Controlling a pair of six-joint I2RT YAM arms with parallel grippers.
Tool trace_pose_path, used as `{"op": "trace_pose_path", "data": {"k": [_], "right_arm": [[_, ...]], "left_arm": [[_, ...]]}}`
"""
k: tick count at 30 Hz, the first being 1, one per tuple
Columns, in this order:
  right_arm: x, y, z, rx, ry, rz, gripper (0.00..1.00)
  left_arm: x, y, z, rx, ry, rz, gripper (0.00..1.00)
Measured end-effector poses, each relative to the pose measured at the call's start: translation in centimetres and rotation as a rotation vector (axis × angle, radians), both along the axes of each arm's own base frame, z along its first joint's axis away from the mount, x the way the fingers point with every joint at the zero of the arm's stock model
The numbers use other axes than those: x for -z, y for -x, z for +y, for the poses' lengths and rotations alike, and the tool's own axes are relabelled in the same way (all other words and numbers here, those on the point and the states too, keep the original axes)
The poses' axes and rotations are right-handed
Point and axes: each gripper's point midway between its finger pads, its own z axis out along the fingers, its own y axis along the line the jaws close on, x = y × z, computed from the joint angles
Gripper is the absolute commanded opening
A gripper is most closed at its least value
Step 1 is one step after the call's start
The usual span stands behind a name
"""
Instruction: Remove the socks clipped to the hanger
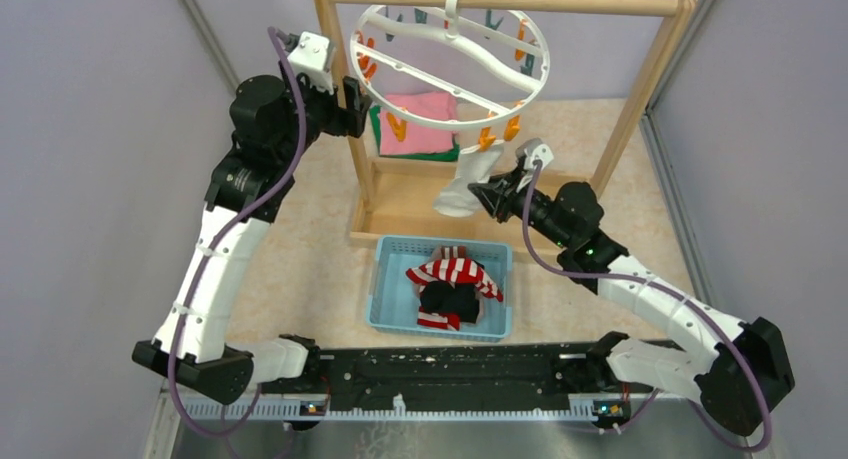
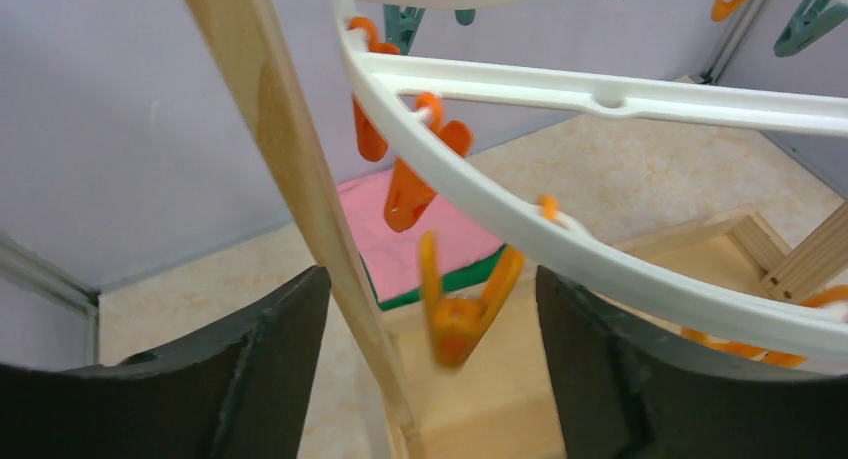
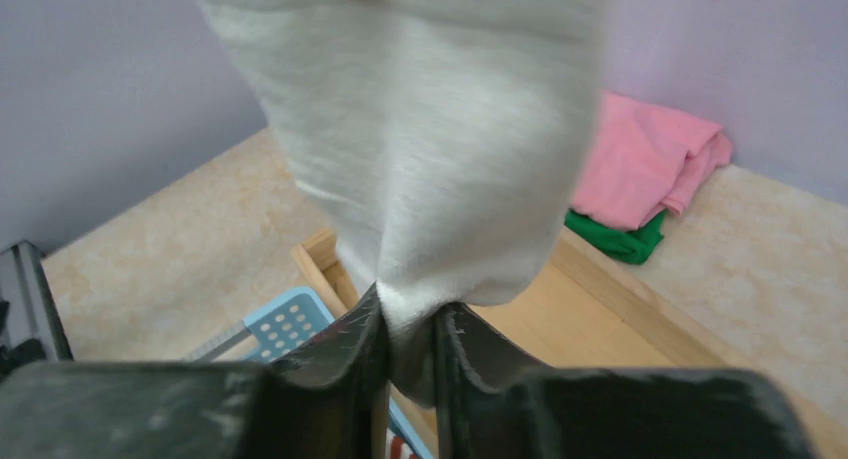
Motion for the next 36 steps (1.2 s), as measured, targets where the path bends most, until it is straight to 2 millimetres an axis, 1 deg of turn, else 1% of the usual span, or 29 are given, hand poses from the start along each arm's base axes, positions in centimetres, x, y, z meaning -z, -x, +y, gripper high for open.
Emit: {"op": "trace_pose_path", "data": {"k": [1,3,5,8,11,13,16,19,21,25,26,30,32,33,36], "right_arm": [[0.0,0.0,0.3,-0.015,-0.004,-0.002,0.00],[-0.3,0.2,0.7,-0.038,-0.010,-0.016,0.00],[-0.8,0.7,1.2,-0.056,-0.021,-0.035,0.00],[-1.2,1.9,2.4,-0.092,-0.027,-0.051,0.00],[-1.4,3.8,4.2,-0.154,-0.037,-0.058,0.00],[-1.6,4.7,5.2,-0.187,-0.049,-0.062,0.00],[-1.8,5.5,6.2,-0.222,-0.073,-0.053,0.00],[-1.8,6.0,7.0,-0.250,-0.099,-0.037,0.00],[-1.7,6.5,7.9,-0.276,-0.114,-0.025,0.00],[-1.2,7.6,10.3,-0.344,-0.127,0.006,0.00],[-1.3,7.8,10.9,-0.360,-0.133,0.010,0.00],[-2.1,8.9,13.6,-0.432,-0.167,0.024,0.00],[-2.6,9.5,14.6,-0.462,-0.183,0.028,0.00],[-2.9,9.8,15.0,-0.477,-0.197,0.025,0.00],[-3.4,10.2,15.4,-0.500,-0.222,0.025,0.00]], "left_arm": [[0.2,0.1,0.2,-0.008,0.002,0.010,0.99],[0.8,0.3,0.7,-0.018,0.003,0.042,0.99],[1.0,0.9,0.6,0.000,0.003,0.056,0.99],[0.9,2.6,0.2,0.055,0.004,0.066,0.99],[0.6,5.0,-0.3,0.129,0.008,0.060,0.99],[0.6,7.2,-1.0,0.214,0.008,0.061,0.99],[0.8,10.3,-2.8,0.390,-0.003,0.072,0.99],[2.1,12.4,-4.5,0.545,-0.008,0.121,0.99],[3.0,13.0,-5.3,0.608,-0.004,0.155,0.99],[5.4,12.6,-6.5,0.680,0.011,0.239,0.99],[5.7,12.5,-6.8,0.691,0.015,0.252,0.99],[5.9,11.7,-7.7,0.735,0.040,0.271,0.99],[6.0,11.1,-8.2,0.752,0.053,0.277,0.99],[6.0,10.9,-8.4,0.760,0.058,0.276,0.99],[5.8,10.2,-8.9,0.766,0.077,0.278,0.99]]}}
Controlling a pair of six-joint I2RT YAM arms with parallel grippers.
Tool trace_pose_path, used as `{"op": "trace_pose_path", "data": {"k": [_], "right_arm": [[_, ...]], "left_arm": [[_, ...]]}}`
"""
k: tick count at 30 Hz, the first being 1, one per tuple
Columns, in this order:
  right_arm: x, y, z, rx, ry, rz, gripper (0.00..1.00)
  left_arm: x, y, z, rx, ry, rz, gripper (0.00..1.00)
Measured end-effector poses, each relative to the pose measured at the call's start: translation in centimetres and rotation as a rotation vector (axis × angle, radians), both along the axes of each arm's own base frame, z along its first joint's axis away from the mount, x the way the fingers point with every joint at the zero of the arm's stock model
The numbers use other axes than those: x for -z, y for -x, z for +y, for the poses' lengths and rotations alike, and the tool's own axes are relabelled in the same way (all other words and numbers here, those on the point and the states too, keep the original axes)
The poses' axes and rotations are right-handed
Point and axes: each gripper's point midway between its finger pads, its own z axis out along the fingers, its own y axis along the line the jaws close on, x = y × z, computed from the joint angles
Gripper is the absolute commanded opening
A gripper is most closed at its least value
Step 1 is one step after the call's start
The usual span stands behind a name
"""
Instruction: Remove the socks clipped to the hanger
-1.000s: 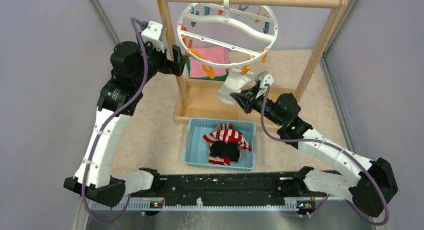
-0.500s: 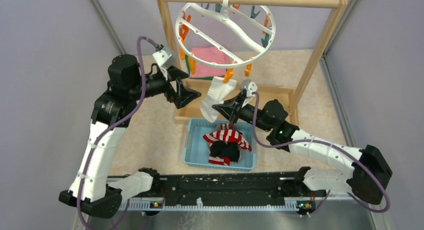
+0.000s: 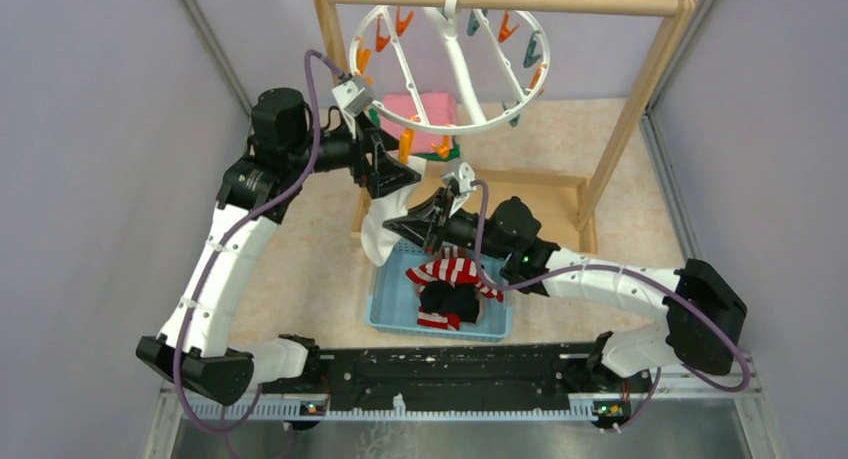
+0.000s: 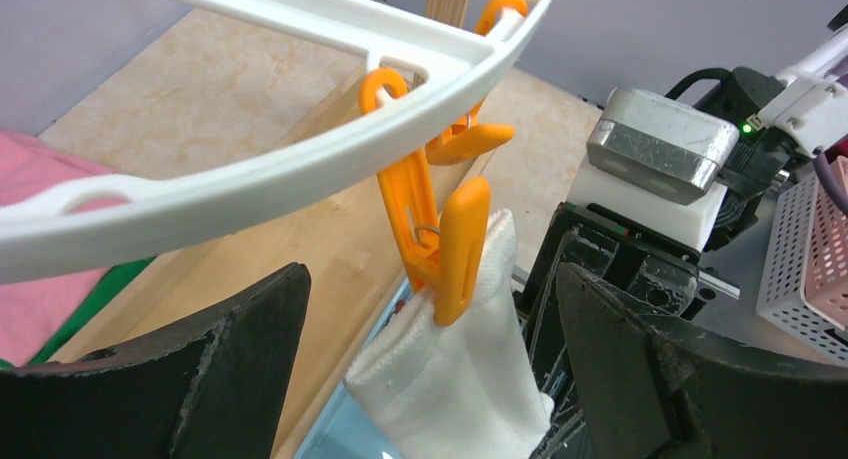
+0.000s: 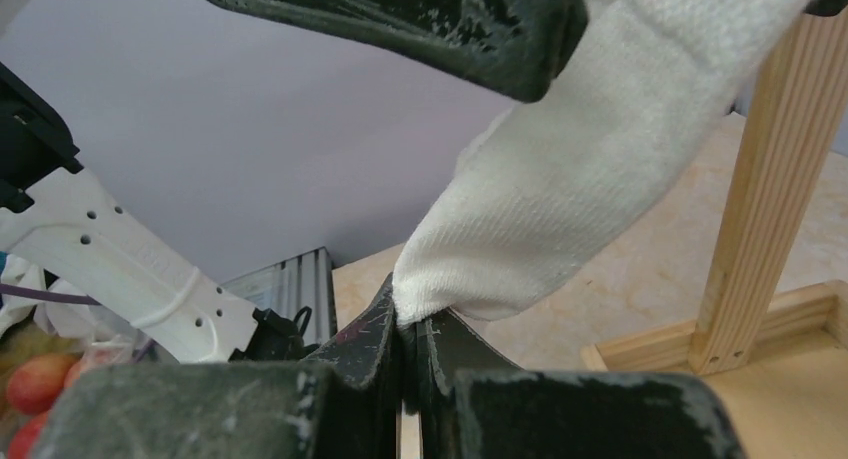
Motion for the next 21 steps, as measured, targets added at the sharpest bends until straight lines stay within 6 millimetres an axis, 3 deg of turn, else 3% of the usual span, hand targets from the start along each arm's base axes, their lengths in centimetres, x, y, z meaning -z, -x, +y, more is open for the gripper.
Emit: {"op": "trace_pose_path", "data": {"k": [13,21], "right_arm": [[-1.5,1.2,0.3,-0.074,-0.071,0.044,0.00],[-2.8,2.3,0.1,-0.132,-0.138,0.070,0.00]], "left_arm": [[-2.6,0.2,-1.0,0.043,0.106,-0.003,0.96],[-2.7,0.5,-2.0,0.104,0.178,0.093,0.96]]}}
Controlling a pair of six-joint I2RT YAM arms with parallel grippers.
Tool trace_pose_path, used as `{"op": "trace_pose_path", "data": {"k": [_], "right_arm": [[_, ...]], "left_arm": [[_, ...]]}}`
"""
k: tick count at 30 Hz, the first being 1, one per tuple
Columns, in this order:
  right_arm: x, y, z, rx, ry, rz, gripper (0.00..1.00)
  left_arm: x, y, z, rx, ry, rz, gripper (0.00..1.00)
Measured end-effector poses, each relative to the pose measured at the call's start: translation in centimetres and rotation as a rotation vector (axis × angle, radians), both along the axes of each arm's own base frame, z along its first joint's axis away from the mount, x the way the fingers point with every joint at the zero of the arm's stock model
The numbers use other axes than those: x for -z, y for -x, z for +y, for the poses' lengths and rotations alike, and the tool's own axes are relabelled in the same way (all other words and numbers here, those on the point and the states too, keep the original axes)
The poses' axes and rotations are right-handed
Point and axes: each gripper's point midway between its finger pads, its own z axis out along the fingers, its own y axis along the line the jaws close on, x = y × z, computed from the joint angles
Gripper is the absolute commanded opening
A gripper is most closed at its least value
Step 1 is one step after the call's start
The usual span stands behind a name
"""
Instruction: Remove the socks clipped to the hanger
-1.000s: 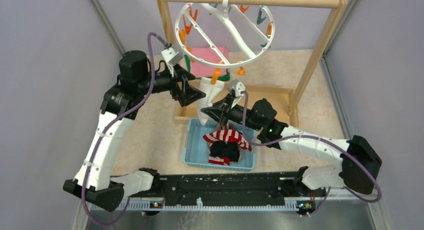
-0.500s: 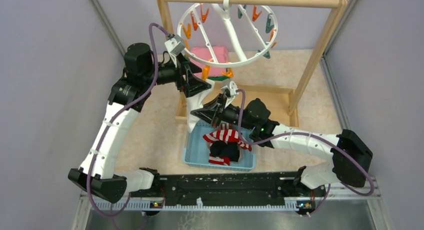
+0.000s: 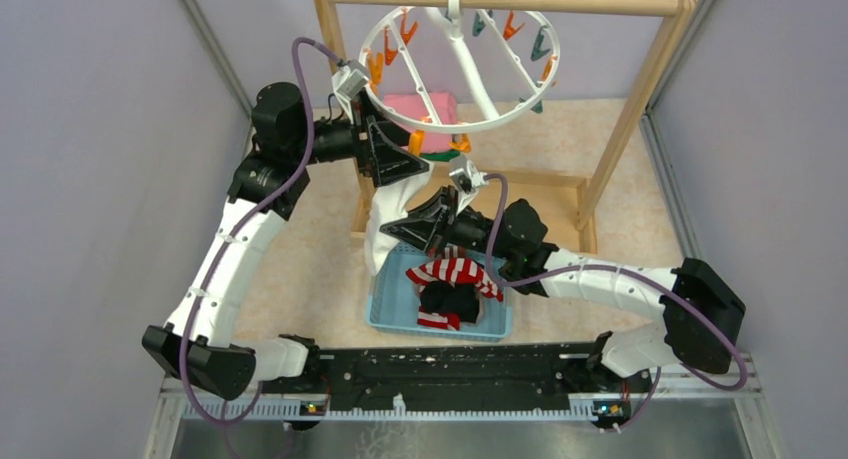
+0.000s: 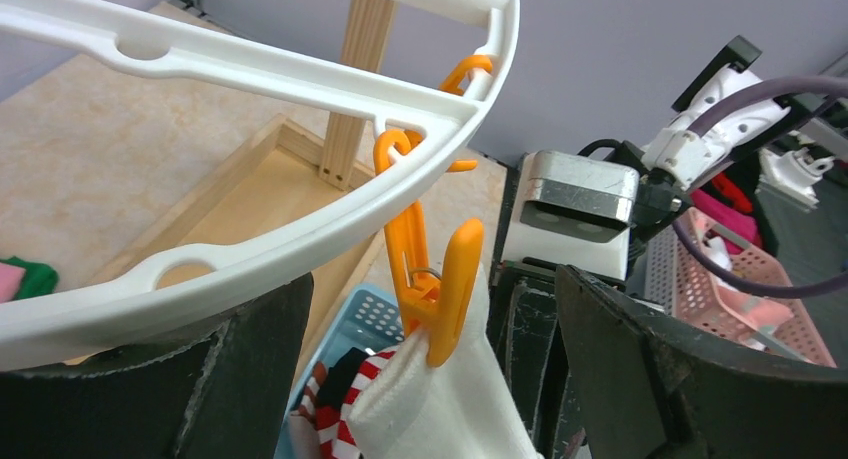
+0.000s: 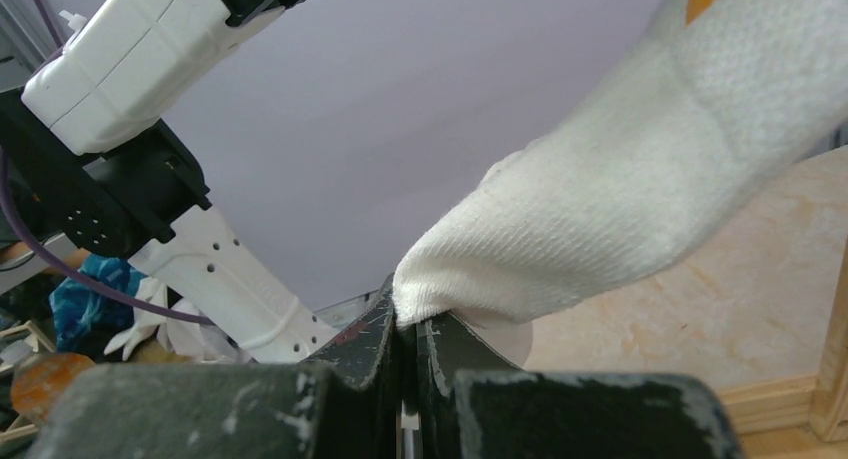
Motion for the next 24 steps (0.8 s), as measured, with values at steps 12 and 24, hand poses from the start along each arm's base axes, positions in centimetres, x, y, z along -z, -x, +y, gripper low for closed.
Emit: {"op": "trace_pose_path", "data": {"k": [12,24], "right_arm": [[0.8,0.0,-0.5,-0.021,-0.004,0.046,0.00],[2.3,-0.5,-1.0,-0.016,0.009,0.090,0.00]], "left_arm": [[-1.2,0.2,0.1,0.041,0.070,0.078,0.74],[-0.8,-0.9,0.2,0.001,0.090,0.115,0.51]]}}
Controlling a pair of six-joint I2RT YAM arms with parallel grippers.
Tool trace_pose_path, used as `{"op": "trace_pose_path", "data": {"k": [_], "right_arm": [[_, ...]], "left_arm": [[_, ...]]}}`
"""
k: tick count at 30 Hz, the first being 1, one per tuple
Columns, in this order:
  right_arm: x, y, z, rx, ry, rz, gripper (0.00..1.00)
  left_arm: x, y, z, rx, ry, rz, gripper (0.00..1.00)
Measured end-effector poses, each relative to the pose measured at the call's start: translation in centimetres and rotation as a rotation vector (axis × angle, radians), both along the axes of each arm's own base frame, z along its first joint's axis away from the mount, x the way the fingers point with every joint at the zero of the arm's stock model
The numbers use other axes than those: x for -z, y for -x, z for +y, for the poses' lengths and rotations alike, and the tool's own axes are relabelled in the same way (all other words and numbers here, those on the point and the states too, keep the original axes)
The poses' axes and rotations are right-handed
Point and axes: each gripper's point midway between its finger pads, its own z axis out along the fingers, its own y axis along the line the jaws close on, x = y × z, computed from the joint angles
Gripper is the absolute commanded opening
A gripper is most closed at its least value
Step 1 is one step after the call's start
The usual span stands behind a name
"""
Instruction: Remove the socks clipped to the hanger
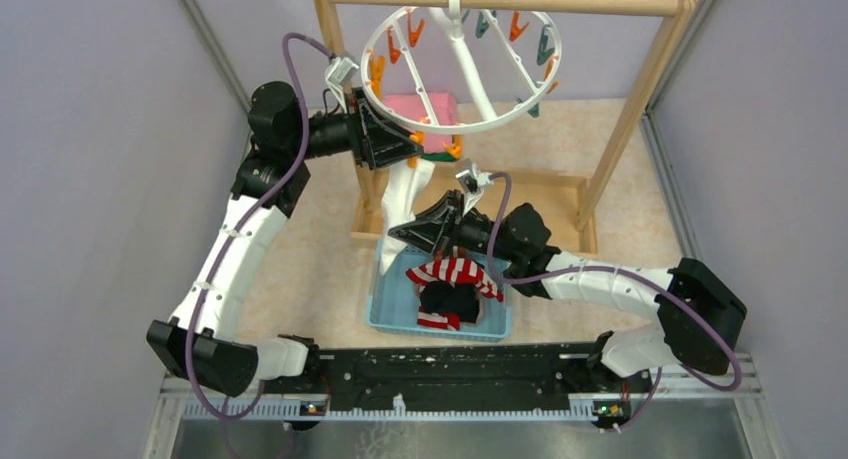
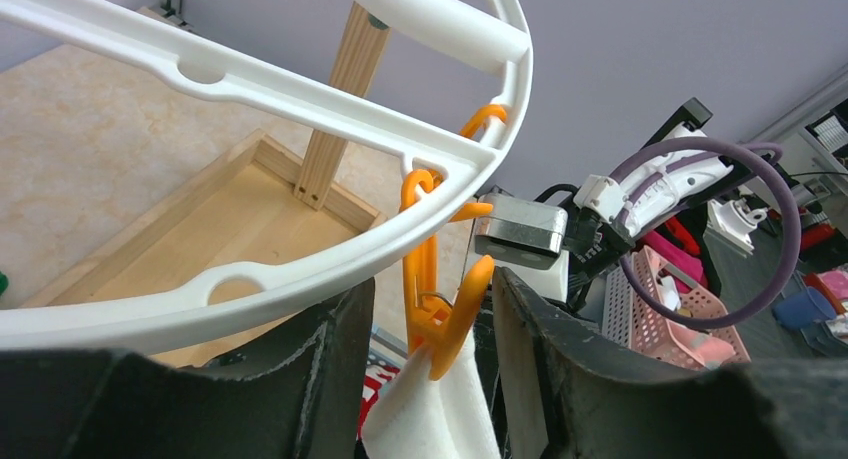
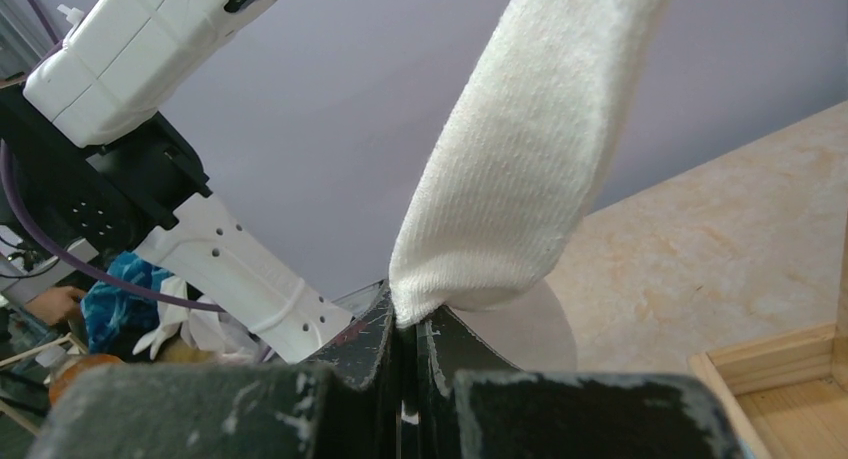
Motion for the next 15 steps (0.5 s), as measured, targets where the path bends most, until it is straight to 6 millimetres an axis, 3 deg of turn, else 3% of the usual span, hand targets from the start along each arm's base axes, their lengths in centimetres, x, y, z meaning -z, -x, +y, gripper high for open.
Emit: {"op": "trace_pose_path", "data": {"k": [10,15], "right_arm": [[0.0,0.0,-0.1,-0.009,-0.002,0.012,0.00],[0.1,0.1,-0.1,-0.016,-0.002,0.022,0.00]], "left_arm": [[-0.2,-1.0,-0.1,-0.023,0.019,0.012,0.02],[0.0,-1.9,0.2,-0.070,0.013,0.012,0.00]]}}
